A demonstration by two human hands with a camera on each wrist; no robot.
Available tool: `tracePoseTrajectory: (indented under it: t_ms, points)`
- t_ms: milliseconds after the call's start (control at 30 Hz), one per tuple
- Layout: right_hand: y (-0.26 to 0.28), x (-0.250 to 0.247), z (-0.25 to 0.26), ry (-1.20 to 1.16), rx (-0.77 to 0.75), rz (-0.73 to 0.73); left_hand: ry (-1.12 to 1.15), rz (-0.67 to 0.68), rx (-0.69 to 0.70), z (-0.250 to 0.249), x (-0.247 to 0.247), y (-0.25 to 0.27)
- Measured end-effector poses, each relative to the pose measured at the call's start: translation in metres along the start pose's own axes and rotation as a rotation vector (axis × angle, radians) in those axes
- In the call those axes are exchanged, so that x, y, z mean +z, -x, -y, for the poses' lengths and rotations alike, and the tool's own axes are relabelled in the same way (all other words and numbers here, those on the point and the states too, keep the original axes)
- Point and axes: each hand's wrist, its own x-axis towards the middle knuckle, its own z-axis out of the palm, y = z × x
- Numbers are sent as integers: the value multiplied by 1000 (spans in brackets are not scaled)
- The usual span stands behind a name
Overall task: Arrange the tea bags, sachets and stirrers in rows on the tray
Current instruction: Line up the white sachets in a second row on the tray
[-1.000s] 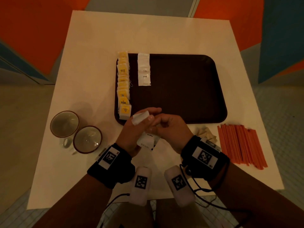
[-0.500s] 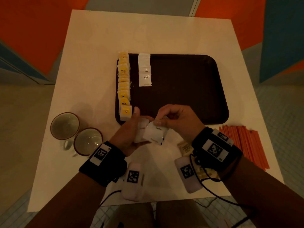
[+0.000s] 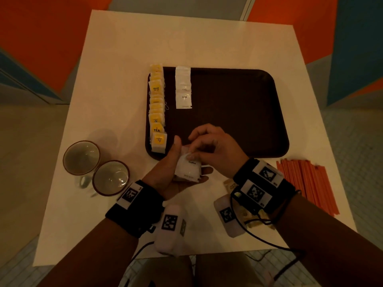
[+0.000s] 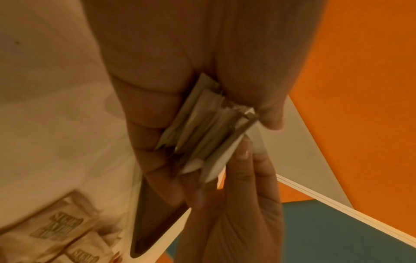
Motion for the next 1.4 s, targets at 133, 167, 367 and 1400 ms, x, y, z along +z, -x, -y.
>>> tracePoseTrajectory:
  t_ms: [133,167,367,1400]
  points:
    - [2,4,4,35,-50,-70,-41,57,80,3,2,1]
    - [3,4,4,11,-48,-57,-39,54,95,3,1,0]
    - [16,17,-1,459,-1,294,-57,38,111,7,-4,-7]
    - [-1,45,-3,-797,325,-100,-542,-259,504,-29,-7,-28]
